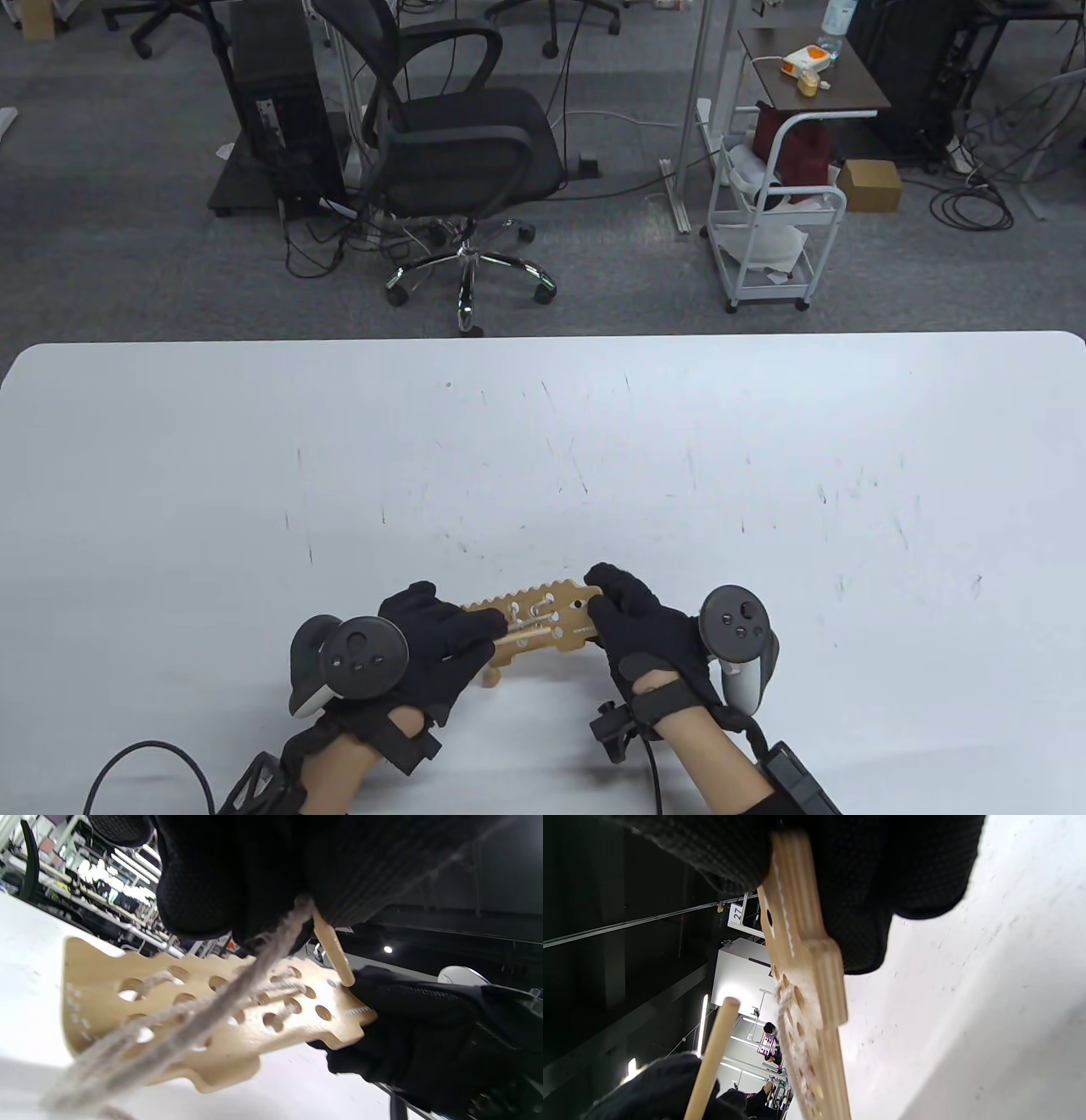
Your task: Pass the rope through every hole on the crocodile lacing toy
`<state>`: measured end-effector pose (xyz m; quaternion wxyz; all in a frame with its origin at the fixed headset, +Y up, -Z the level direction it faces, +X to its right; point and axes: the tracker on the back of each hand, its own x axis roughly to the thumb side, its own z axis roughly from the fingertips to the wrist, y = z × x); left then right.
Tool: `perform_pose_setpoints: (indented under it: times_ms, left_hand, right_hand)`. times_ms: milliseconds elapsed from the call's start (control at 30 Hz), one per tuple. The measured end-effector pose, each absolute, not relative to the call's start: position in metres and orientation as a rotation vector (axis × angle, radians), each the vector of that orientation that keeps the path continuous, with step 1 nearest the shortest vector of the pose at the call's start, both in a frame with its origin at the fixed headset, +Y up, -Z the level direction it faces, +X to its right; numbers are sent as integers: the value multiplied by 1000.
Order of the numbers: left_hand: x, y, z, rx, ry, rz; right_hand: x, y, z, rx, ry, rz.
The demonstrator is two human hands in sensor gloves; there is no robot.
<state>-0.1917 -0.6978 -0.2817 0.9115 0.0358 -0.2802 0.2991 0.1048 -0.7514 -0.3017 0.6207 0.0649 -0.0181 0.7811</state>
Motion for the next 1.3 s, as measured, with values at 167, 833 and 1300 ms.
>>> perform_pose_setpoints:
  times_ms: [167, 833, 1300]
  left_hand:
    - [-187, -698, -280, 42, -584, 587]
    - [-186, -705, -281, 23, -594, 742]
    - [-181, -719, -286, -29, -516, 627]
  right_hand:
    - [101, -749, -299, 175, -41, 1807]
    - [90, -742, -292, 244, -60, 1848]
    - [81, -739, -286, 314, -50, 1830]
